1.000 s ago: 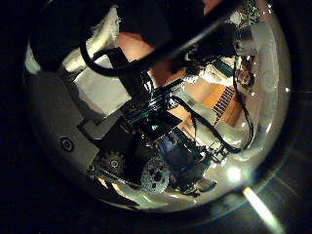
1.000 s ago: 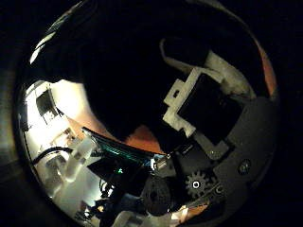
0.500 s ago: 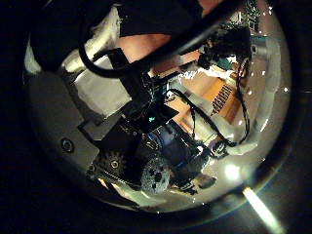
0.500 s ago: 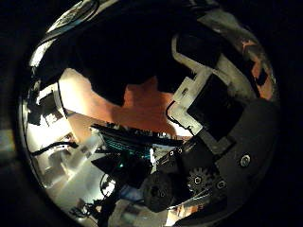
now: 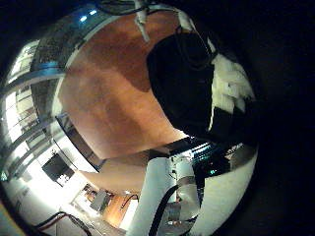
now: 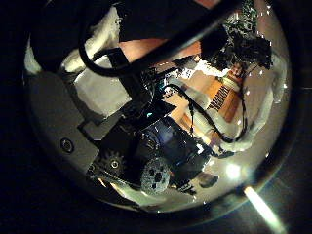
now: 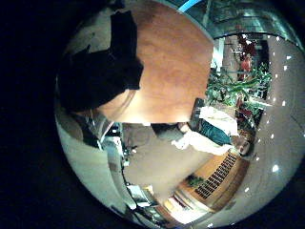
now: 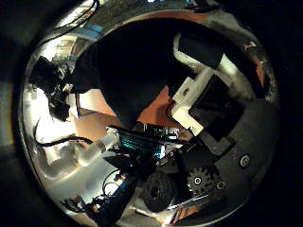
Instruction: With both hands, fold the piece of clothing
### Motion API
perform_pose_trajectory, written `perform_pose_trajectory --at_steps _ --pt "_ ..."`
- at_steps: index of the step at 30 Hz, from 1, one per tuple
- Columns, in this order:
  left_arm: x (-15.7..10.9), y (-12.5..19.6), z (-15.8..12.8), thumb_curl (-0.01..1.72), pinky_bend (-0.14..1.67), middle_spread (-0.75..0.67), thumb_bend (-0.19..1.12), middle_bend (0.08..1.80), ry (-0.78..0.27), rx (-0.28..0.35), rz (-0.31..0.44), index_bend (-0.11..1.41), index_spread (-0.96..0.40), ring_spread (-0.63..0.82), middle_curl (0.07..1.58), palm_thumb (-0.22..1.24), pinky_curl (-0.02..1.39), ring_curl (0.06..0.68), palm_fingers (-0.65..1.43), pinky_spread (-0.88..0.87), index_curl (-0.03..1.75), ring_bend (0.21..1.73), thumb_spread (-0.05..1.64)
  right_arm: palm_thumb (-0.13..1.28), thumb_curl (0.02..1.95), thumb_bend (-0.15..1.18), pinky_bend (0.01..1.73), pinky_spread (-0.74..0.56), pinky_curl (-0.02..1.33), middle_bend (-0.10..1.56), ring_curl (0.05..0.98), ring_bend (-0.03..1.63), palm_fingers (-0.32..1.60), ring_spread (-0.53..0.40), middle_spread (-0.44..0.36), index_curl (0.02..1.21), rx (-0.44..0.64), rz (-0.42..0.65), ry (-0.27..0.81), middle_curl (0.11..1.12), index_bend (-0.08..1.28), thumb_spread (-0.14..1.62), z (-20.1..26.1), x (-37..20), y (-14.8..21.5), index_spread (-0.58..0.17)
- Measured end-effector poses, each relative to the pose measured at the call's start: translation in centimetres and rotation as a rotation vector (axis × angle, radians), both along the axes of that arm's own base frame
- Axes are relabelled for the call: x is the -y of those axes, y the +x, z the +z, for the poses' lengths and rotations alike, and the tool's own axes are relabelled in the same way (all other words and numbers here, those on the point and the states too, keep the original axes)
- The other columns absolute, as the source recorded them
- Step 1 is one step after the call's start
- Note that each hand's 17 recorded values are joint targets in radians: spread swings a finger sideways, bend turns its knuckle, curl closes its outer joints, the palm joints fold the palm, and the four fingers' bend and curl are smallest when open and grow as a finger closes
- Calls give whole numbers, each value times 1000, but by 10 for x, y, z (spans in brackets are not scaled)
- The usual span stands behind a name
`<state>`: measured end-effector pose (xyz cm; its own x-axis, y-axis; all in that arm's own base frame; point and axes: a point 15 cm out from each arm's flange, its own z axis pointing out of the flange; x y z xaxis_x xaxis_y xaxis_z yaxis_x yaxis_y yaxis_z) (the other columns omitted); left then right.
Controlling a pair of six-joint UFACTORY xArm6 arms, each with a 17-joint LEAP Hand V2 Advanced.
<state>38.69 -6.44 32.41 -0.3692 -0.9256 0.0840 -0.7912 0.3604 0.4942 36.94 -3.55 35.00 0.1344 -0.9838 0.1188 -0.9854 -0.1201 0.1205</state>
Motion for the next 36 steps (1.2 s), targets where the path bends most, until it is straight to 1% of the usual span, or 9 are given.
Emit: perform_pose_trajectory --at_steps 8,17,21,27,29,30,31,34,36 --pt "-19 23 -45 511 1134 -450 -16 1205 11 -41 56 655 -729 -406 816 637 845 518 1124 -598 1193 1430 1157 983 595 -10 1275 -195 850 1190 725 1366 1053 -215 -182 961 -101 21 -13 918 981 1197 -43 -5 72 -324" --pt "-20 75 -102 489 1117 -453 -27 1187 27 -30 98 642 -734 -403 816 595 852 516 1104 -605 1196 1421 1156 984 607 -11 1248 -200 886 1184 728 1358 1057 -214 -179 974 -193 46 -63 915 963 1166 -105 -3 142 -324" --pt "-21 97 -116 472 1094 -455 -25 1169 36 44 106 638 -735 -404 817 561 852 514 1090 -608 1194 1413 1157 977 608 -15 1234 -201 901 1182 729 1355 1059 -215 -179 978 -206 74 -87 914 958 1153 -134 -12 156 -324" --pt "-28 116 -135 445 1020 -461 -27 1116 60 96 139 570 -724 -426 804 504 832 494 998 -626 1174 1337 1163 920 586 -23 1210 -218 902 1168 725 1335 1041 -218 -176 973 -168 81 -89 905 911 1155 -157 -19 174 -328" --pt "-30 120 -138 432 989 -465 -30 1067 65 109 157 534 -716 -446 796 473 825 482 828 -631 1151 1263 1173 896 578 -23 1161 -253 870 1137 704 1304 1025 -216 -172 952 -145 79 -88 878 839 1158 -162 -18 182 -334" --pt "-31 121 -139 425 970 -462 -30 1036 67 112 163 505 -703 -447 792 458 827 475 688 -627 1138 1222 1178 892 575 -20 1146 -266 858 1124 692 1285 1021 -216 -170 942 -140 78 -89 866 809 1160 -164 -17 184 -340" --pt "-32 122 -140 421 969 -456 -33 1025 67 116 166 500 -696 -445 797 445 833 480 640 -626 1136 1211 1181 886 571 -20 1132 -288 842 1081 685 1284 963 -222 -181 925 -129 80 -89 845 747 1161 -163 -17 186 -351" --pt "-37 123 -143 366 946 -376 -58 829 74 118 197 377 -605 -375 765 290 842 465 292 -594 1087 1165 1180 863 555 -22 1157 -362 812 968 666 1283 787 -245 -231 882 -107 64 -84 797 532 1173 -163 -12 191 -374" --pt "-40 126 -142 335 952 -233 -60 581 78 130 220 267 -495 -277 699 204 854 466 15 -542 1031 1161 1157 844 544 -22 1227 -422 808 828 669 1317 531 -265 -252 829 -74 60 -80 757 312 1180 -158 -10 198 -391"
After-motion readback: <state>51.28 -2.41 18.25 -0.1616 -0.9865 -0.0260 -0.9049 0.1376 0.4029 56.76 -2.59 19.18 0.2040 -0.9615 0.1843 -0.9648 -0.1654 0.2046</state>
